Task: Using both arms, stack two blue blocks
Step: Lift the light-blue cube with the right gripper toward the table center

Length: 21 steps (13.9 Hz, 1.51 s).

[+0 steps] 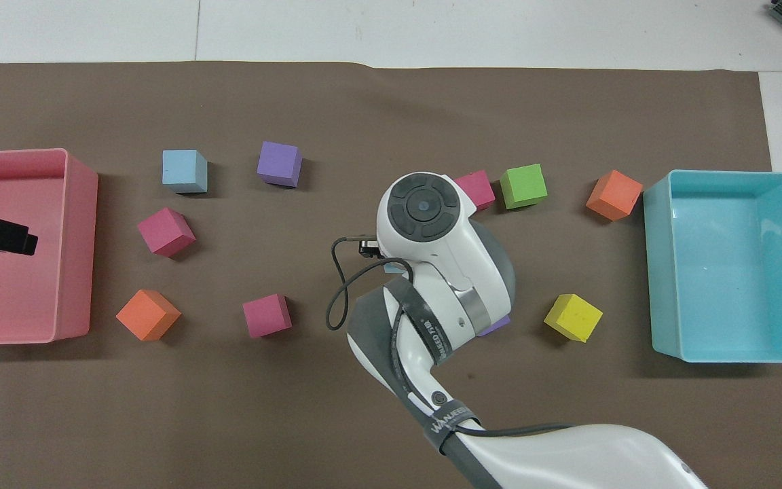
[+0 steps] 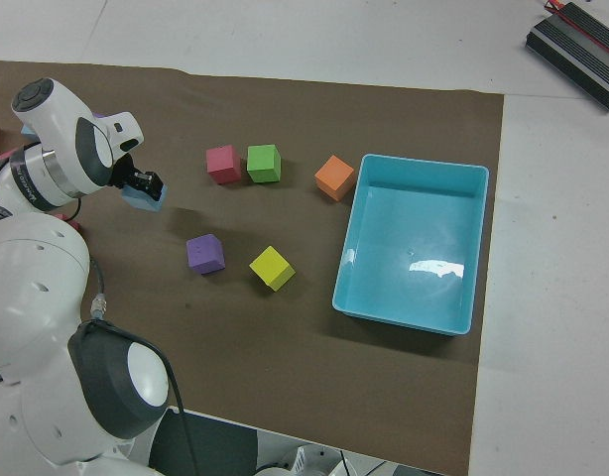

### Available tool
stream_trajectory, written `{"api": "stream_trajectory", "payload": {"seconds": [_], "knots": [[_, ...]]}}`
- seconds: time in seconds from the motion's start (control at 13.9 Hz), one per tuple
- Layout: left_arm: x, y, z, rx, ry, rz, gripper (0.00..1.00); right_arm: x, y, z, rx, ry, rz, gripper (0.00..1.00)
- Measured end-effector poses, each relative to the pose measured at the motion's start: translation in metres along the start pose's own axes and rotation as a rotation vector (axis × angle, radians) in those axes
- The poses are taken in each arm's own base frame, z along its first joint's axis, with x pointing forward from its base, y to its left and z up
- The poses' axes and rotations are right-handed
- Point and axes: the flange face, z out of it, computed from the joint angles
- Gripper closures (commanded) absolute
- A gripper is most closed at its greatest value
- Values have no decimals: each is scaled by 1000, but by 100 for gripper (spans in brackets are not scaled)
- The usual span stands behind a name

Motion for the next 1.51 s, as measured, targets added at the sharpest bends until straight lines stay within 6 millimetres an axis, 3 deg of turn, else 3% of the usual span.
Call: {"api": "stream_trajectory", "payload": {"seconds": [0.43, 1.51], "knots": [[0, 0, 0, 0, 0, 0, 0, -1, -48, 36, 17, 39, 6, 100], [3, 0, -2, 4, 25, -28, 0, -11, -50, 60, 7, 30, -124, 100]]}}
